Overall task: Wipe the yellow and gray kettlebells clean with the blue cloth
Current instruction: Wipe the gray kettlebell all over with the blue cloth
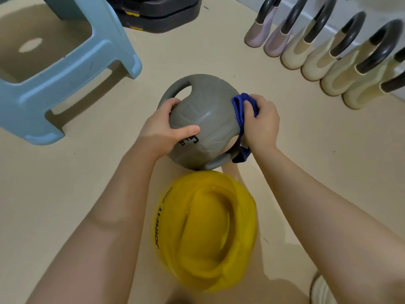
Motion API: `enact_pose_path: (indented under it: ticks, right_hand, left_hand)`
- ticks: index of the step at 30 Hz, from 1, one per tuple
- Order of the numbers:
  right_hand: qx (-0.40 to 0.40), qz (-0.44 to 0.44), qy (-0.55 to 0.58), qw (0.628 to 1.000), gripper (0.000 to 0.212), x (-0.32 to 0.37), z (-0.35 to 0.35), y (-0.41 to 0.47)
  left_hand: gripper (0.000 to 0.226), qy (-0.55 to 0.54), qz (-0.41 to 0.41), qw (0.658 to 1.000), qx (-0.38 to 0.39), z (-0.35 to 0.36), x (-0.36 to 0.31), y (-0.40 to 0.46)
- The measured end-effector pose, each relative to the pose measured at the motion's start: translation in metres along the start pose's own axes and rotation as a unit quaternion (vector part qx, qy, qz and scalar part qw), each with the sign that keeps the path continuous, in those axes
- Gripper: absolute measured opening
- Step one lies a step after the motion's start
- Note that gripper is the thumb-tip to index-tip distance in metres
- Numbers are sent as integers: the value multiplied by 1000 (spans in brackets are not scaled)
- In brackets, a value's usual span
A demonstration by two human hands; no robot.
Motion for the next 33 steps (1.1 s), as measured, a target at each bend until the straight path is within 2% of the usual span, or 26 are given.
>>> enact_pose_path:
  ticks: [2,4,6,10,11,14,18,20,21,24,25,26,28,31,33]
  right_hand:
    - [13,-123,-27,992,27,21,-3,-14]
    - [40,-225,-49,972,29,43,-4,-32]
    - [63,-276,-75,956,32,57,-3,-41]
    - [117,-369,-124,914,39,75,-4,-48]
    - [125,-397,-132,900,38,78,-4,-49]
    - [125,-469,-138,864,35,87,0,-49]
    - [116,-536,-100,830,28,99,9,-41]
    - [110,-537,-89,832,28,99,12,-30]
    - [112,-514,-77,847,30,97,13,-22]
    - [130,-323,-24,937,34,81,16,10]
    - [134,-275,-10,952,35,74,17,19]
    - [136,-272,-4,953,35,70,18,22]
    - [129,-368,5,921,33,69,14,15]
    - [121,-568,0,814,27,71,10,-10]
    - [123,-642,-26,757,26,78,14,-14]
  left_hand:
    - [76,20,-7,999,29,-9,-2,1]
    - [81,86,0,994,64,-19,-6,4]
    - [66,123,-7,990,62,-26,-11,6]
    - [23,1,-130,991,-20,-32,-18,5]
    - [26,-12,-148,988,-36,-32,-21,8]
    - [65,1,-201,977,-72,-24,-23,24]
    - [74,32,-199,964,-175,-24,-13,36]
    - [72,79,-184,959,-199,-27,-9,39]
    - [70,96,-182,957,-203,-28,-10,39]
    - [69,66,-198,960,-189,-28,-15,44]
    - [69,54,-198,962,-182,-28,-17,45]
    - [68,47,-194,964,-175,-28,-18,46]
    - [61,47,-178,970,-161,-29,-20,44]
    - [47,64,-154,977,-136,-38,-21,37]
    - [39,41,-148,982,-114,-48,-18,33]
Point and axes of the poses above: each hand's wrist, its own y-axis towards the middle knuckle, its own z-axis out of the palm, x = y × z, the point moved 3 cm from there along y, towards the middle knuckle, and after that the axes turned 13 degrees about -y, right-handed, at the moved point
